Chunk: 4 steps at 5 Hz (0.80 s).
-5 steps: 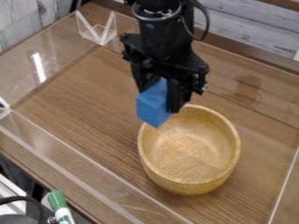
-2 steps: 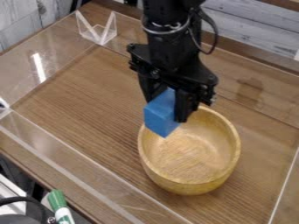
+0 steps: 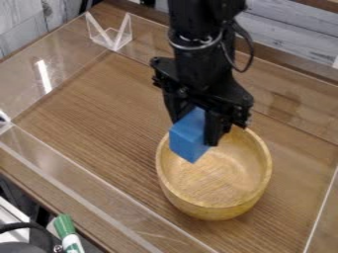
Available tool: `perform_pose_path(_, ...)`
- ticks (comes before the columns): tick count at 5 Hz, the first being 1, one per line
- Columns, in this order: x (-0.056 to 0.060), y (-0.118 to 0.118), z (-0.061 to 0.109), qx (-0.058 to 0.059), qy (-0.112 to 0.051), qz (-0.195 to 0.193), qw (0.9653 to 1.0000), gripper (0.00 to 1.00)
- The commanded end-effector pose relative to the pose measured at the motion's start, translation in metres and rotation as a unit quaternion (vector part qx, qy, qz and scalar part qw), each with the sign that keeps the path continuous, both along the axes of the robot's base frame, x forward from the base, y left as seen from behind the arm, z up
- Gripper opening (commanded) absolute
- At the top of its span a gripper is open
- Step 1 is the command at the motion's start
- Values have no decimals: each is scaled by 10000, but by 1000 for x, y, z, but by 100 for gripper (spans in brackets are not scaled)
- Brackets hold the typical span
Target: Put the blue block in the brown bowl
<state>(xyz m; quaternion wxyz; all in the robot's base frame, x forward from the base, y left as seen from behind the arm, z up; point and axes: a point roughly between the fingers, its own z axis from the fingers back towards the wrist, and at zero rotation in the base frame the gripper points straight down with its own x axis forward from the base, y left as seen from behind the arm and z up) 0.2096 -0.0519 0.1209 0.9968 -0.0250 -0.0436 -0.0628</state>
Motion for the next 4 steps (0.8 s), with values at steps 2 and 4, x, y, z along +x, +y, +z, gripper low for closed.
perform_pose_path(2,4,-9,-5,-7,-193,-86,9998,0)
perform_pose_path(4,4,-15,-30,35,-237,-105,9997,0)
